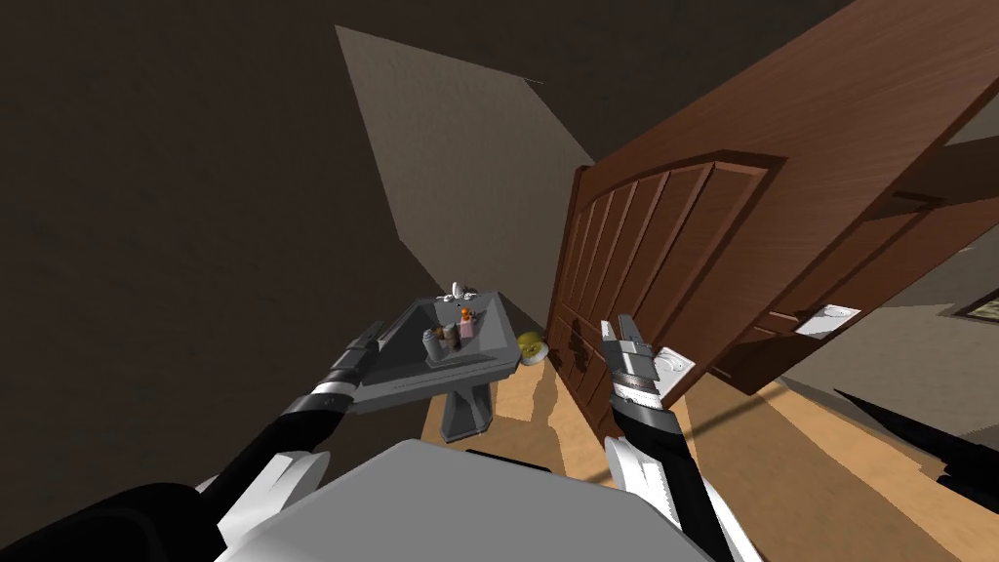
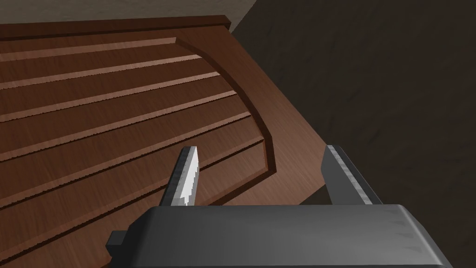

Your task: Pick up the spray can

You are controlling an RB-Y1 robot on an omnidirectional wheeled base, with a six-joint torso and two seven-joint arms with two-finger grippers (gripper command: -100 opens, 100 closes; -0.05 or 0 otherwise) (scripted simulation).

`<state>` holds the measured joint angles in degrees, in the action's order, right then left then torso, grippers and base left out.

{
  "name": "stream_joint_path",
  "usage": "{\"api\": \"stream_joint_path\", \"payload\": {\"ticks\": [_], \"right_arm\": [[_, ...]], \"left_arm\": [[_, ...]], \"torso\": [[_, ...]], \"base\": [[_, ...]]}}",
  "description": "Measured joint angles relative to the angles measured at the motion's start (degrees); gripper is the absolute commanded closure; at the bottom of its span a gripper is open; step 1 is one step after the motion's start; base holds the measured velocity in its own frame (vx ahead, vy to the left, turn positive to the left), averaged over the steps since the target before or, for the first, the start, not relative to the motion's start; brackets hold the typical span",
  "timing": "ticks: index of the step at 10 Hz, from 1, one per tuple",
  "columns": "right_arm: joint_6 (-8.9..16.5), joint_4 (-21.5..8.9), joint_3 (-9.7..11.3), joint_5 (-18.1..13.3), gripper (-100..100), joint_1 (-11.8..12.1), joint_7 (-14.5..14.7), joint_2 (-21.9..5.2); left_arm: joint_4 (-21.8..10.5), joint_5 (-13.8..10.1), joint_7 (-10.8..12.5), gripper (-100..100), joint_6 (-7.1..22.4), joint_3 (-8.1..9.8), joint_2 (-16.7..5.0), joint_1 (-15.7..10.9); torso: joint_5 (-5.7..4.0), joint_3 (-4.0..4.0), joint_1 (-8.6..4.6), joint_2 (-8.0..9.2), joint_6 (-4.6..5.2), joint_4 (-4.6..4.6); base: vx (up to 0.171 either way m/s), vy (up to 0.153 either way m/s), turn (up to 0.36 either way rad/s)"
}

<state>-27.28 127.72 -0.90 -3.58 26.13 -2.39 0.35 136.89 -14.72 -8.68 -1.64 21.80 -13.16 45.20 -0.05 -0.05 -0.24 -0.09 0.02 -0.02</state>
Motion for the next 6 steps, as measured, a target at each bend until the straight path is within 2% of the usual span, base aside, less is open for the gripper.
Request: {"api": "stream_joint_path", "payload": {"ticks": [3,5,6], "right_arm": [[0.0,0.0,0.0,0.0,0,0.0,0.0,0.0],[0.0,0.0,0.0,0.0,0,0.0,0.0,0.0],[0.0,0.0,0.0,0.0,0,0.0,0.0,0.0]], "left_arm": [[0.8,-2.8,0.0,-100,5.1,3.41,-1.0,1.7],[1.7,-5.4,-0.4,-100,9.1,5.98,-1.2,4.6],[1.3,-6.3,-0.4,-100,11.1,7.11,-1.7,4.7]], "torso": [[0.00,0.00,0.06,0.01,-0.02,0.00],[-0.02,-0.05,-0.04,-0.09,-0.01,-0.02],[-0.01,-0.05,-0.02,-0.08,-0.02,-0.02]], "base": [[0.040,-0.056,-0.127],[0.067,-0.075,-0.164],[0.058,-0.080,-0.182]]}}
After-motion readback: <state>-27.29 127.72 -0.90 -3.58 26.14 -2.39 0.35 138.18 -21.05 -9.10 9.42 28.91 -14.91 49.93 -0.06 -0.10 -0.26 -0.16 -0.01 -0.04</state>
